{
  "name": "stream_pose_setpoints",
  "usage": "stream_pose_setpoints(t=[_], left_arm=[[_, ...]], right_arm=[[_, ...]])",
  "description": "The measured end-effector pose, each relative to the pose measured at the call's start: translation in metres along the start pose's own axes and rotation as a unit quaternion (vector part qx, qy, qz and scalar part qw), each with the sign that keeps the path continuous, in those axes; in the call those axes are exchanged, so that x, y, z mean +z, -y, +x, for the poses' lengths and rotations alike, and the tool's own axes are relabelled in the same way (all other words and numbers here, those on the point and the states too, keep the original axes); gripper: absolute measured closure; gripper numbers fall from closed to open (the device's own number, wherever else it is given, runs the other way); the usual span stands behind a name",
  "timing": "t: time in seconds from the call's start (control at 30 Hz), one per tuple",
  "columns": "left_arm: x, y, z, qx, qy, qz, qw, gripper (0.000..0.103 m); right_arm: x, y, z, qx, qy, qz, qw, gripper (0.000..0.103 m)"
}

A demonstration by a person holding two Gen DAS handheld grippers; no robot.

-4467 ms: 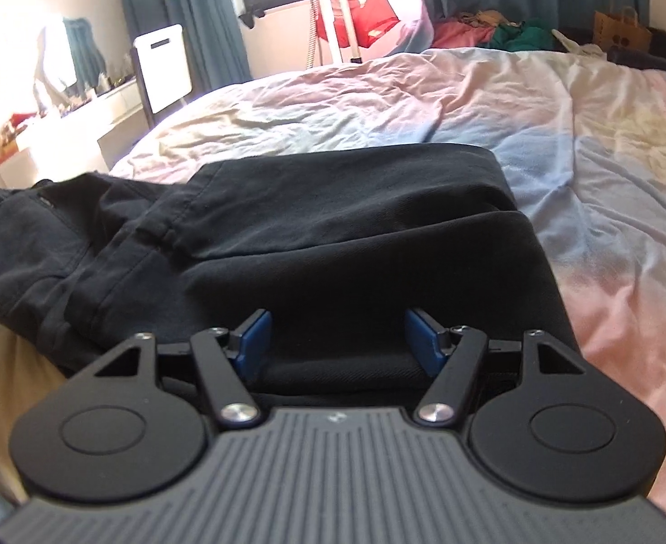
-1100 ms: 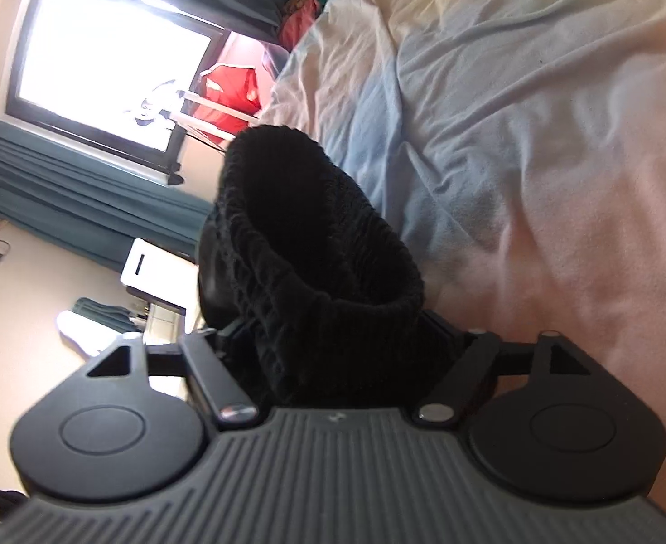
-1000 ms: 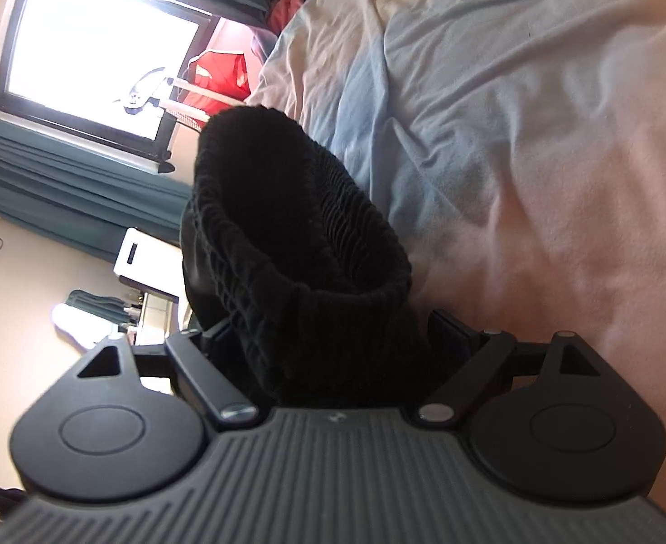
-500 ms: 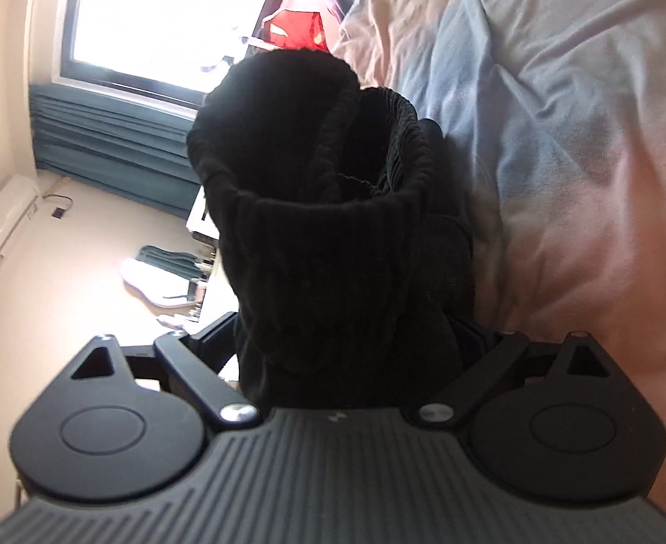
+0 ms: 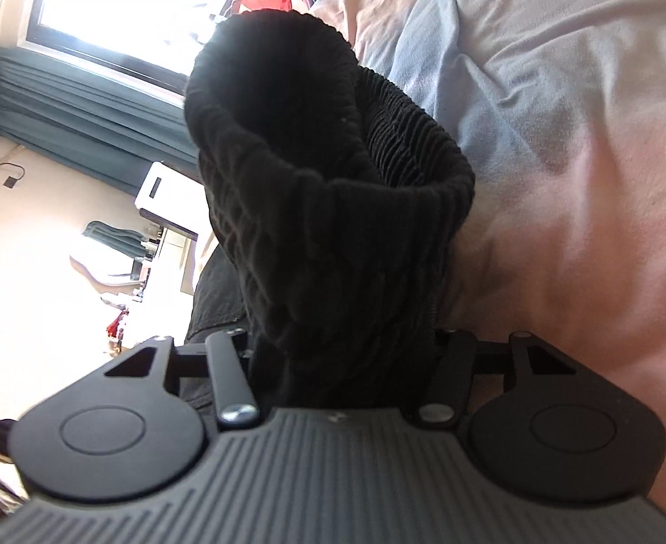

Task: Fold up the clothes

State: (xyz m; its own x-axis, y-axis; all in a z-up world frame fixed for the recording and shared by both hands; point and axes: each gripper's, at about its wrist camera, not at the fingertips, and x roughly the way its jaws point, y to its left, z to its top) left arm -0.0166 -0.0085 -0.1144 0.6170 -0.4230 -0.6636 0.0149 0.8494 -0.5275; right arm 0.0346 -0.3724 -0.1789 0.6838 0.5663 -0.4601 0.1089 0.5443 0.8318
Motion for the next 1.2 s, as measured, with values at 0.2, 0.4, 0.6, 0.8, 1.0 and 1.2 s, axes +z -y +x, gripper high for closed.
stream_pose_setpoints(t=[0.2, 0.4, 0.6, 0.8, 1.0, 1.2], left_arm=[[0.026, -0.002, -0.026, -0.030, 0.039, 0.005, 0.9988, 0.000], [0.075, -0.031, 0.009, -0.024, 0.005, -0.076, 0.9968, 0.000], [0.083, -0.057, 0.059, -0.091, -0.072, -0.145, 0.9826, 0.000], [0.085, -0.057, 0.073, -0.107, -0.074, -0.141, 0.9815, 0.000], [0.082, -0.055, 0.081, -0.116, -0.059, -0.145, 0.9809, 0.002], [0.080, -0.051, 0.079, -0.108, -0.041, -0.129, 0.9849, 0.020]], right_arm=[[-0.004, -0.001, -0.003, -0.001, 0.002, 0.000, 1.000, 0.047], [-0.008, -0.001, -0.004, -0.001, 0.000, -0.001, 1.000, 0.046], [-0.012, 0.000, -0.006, -0.001, 0.002, 0.001, 1.000, 0.046], [-0.016, 0.001, -0.006, -0.002, 0.004, 0.001, 1.000, 0.045], [-0.021, -0.001, -0.008, -0.007, 0.009, -0.002, 1.000, 0.045], [-0.028, -0.010, -0.014, -0.015, 0.018, -0.022, 0.999, 0.047]])
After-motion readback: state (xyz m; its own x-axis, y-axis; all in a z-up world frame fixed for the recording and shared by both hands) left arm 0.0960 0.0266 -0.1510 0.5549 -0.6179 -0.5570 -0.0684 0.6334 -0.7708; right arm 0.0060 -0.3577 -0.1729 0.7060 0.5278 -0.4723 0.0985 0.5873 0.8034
